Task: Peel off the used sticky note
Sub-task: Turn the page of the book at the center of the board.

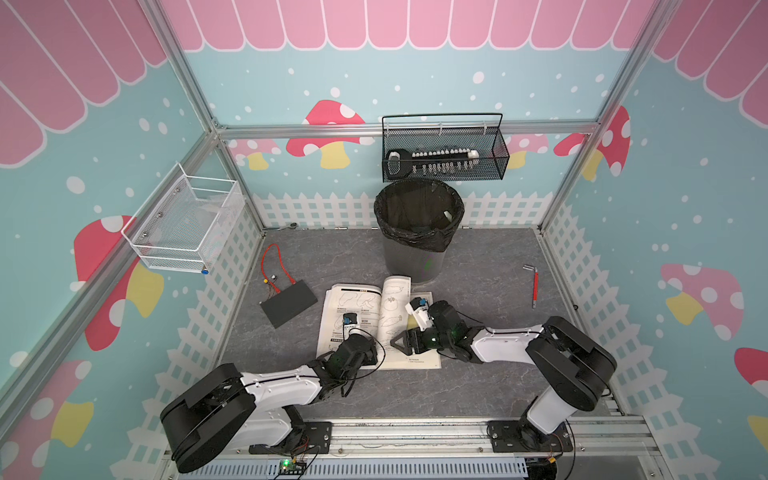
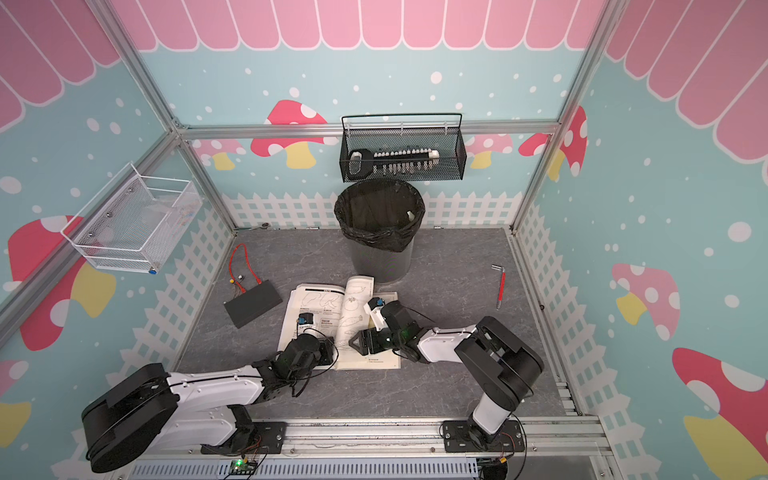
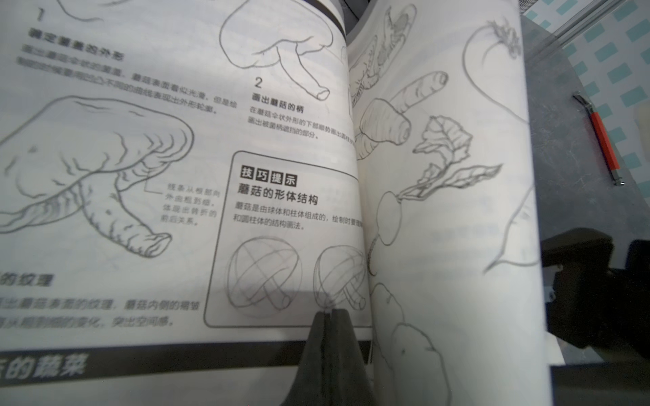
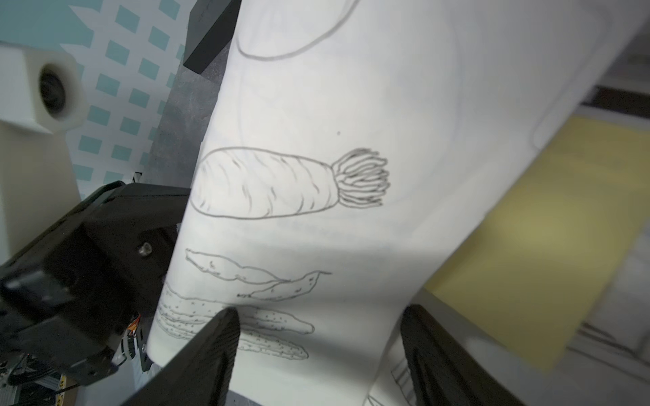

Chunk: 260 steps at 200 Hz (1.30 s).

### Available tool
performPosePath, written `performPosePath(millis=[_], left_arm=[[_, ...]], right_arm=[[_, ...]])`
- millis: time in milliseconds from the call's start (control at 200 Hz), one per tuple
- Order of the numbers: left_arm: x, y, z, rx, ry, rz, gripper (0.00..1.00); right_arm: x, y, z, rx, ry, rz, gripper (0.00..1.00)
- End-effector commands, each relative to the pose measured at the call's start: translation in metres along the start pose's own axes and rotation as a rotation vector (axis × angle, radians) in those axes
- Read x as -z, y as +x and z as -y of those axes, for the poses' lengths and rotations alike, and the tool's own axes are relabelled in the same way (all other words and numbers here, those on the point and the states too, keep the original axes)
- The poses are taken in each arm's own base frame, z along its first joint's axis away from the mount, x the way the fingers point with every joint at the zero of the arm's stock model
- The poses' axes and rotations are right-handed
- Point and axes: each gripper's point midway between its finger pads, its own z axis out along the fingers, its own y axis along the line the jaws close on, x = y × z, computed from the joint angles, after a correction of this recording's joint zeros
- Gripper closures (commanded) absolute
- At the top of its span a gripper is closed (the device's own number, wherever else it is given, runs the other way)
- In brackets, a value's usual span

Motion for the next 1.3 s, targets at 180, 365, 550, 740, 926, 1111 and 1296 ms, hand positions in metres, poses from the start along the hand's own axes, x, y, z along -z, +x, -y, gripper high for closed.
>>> performPosePath(millis=[180,365,550,740,926,1111,1296], left_arm=[[0.052,-0.079,0.014,-0.071,-0.045,0.18,1.0],[0.091,-0.116,0.008,-0.019,-0.057,0.327,1.0],[0.107,-0.127,-0.001,0.004,-0.08,0.389,1.0],[0.105,-0.126,-0.001,0.008,-0.084,0.383,1.0],[0.103,-0.126,-0.001,0.005,-0.09,0.378,1.0],[0.1,-0.126,0.001,0.01,-0.084,0.382,1.0],[0.08,-0.127,0.001,0.014,-0.108,0.374,1.0]], right_arm=[[-0.025,-0.024,-0.038,0.066,-0.094,0.012,0.21],[-0.05,-0.03,-0.063,0.102,-0.152,-0.019,0.21],[-0.085,-0.025,-0.084,0.138,-0.205,-0.078,0.18],[-0.105,-0.015,-0.095,0.136,-0.241,-0.117,0.12],[-0.107,-0.011,-0.092,0.115,-0.232,-0.11,0.12],[-0.098,-0.018,-0.079,0.121,-0.133,-0.065,0.27],[-0.091,-0.009,-0.051,0.111,0.004,-0.065,0.77]])
